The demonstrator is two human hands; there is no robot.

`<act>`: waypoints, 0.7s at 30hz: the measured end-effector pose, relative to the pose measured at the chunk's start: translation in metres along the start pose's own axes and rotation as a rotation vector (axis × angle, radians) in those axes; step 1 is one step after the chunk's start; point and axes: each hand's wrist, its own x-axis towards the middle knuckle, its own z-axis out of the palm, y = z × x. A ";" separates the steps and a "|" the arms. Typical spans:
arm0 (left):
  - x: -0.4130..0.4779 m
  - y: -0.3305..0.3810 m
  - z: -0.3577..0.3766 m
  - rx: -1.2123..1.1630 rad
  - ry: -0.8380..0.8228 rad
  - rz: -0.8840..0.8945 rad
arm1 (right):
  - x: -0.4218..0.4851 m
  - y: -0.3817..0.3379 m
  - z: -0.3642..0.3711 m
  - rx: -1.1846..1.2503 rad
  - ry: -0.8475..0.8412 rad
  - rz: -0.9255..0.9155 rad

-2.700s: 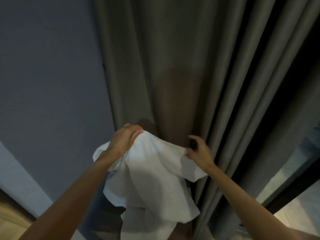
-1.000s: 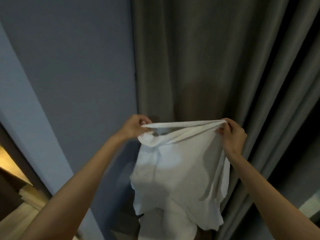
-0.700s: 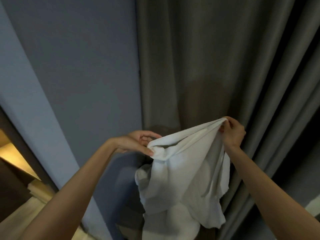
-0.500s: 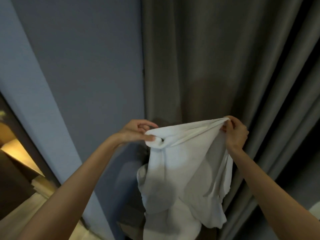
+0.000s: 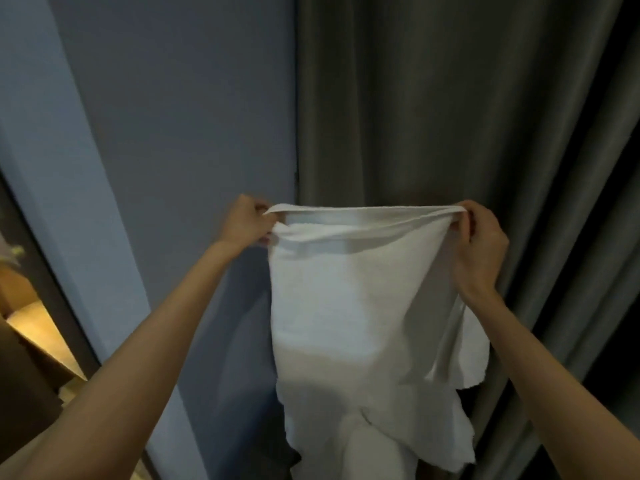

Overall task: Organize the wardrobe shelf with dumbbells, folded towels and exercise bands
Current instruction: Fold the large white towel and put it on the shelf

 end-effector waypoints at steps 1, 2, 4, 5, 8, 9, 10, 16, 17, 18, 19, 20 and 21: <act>0.000 0.001 -0.001 -0.190 -0.158 -0.113 | 0.007 -0.001 0.001 -0.007 -0.002 -0.016; -0.001 0.001 -0.004 -0.373 -0.323 -0.196 | 0.013 0.000 0.003 -0.018 -0.008 -0.021; -0.002 -0.006 -0.009 -0.633 -0.540 -0.267 | 0.021 0.005 0.006 -0.036 -0.015 -0.004; -0.002 -0.010 -0.012 -0.694 -0.580 -0.266 | 0.023 0.008 0.006 -0.040 -0.014 0.012; 0.001 -0.014 -0.011 -0.637 -0.486 -0.247 | 0.026 0.015 0.008 -0.063 -0.031 0.051; 0.003 -0.014 -0.009 -0.559 -0.404 -0.244 | 0.026 0.016 0.009 -0.069 -0.043 0.055; 0.005 -0.013 -0.006 -0.446 -0.312 -0.208 | 0.026 0.016 0.010 -0.070 -0.057 0.053; 0.020 -0.006 -0.002 0.414 0.155 0.293 | 0.030 0.007 0.007 -0.102 -0.085 -0.063; 0.023 -0.006 -0.003 0.415 0.134 0.291 | 0.031 0.007 0.005 -0.123 -0.104 -0.075; 0.026 -0.006 -0.005 0.353 0.052 0.274 | 0.032 0.008 0.004 -0.145 -0.131 -0.077; 0.027 -0.006 -0.006 0.267 -0.068 0.233 | 0.032 0.010 0.003 -0.169 -0.159 -0.074; 0.025 -0.005 -0.006 0.206 -0.206 0.186 | 0.031 0.011 0.002 -0.199 -0.186 -0.073; 0.023 -0.006 -0.005 0.213 -0.328 0.143 | 0.028 0.012 0.003 -0.228 -0.211 -0.079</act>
